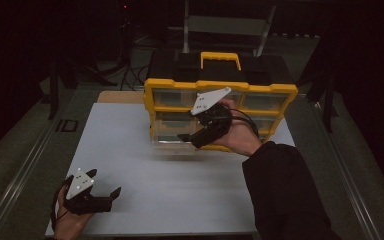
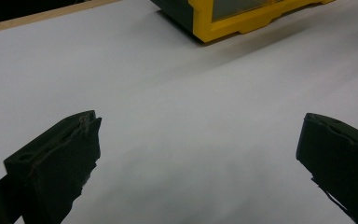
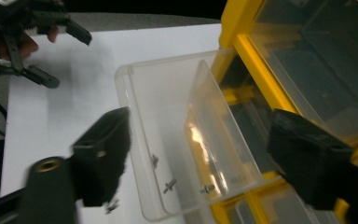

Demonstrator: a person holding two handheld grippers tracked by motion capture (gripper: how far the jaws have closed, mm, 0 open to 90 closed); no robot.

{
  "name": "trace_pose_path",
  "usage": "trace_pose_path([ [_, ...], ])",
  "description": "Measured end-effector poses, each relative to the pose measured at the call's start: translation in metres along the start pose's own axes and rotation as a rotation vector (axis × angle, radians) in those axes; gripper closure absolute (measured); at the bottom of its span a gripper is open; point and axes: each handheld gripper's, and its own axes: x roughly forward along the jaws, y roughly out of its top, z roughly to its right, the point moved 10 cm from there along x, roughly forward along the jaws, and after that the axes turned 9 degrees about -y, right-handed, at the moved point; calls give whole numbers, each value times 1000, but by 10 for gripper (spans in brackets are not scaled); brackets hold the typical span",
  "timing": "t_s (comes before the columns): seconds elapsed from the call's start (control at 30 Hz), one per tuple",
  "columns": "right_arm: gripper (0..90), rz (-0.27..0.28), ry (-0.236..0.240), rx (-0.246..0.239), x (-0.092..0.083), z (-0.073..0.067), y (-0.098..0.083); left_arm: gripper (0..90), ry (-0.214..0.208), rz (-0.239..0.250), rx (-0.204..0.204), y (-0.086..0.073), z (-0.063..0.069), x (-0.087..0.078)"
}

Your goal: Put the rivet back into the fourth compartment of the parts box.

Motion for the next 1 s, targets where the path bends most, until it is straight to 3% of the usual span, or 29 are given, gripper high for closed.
trace_pose_path([
  [0.2,113,-43,-4,-19,-3,-1,-11,3,1,-1,0,0,0,0],
  [0.6,105,-169,-7,-79,-4,-6,-53,3,4,0,0,0,-1,0],
  [0.87,105,-219,-16,-67,-4,-7,-80,2,6,1,-1,0,-1,0],
  [0.93,105,-235,-26,-43,-4,-7,-96,3,3,1,0,1,-1,0],
  [1.0,105,-237,-29,-34,-4,-7,-99,3,3,1,-1,1,0,0],
])
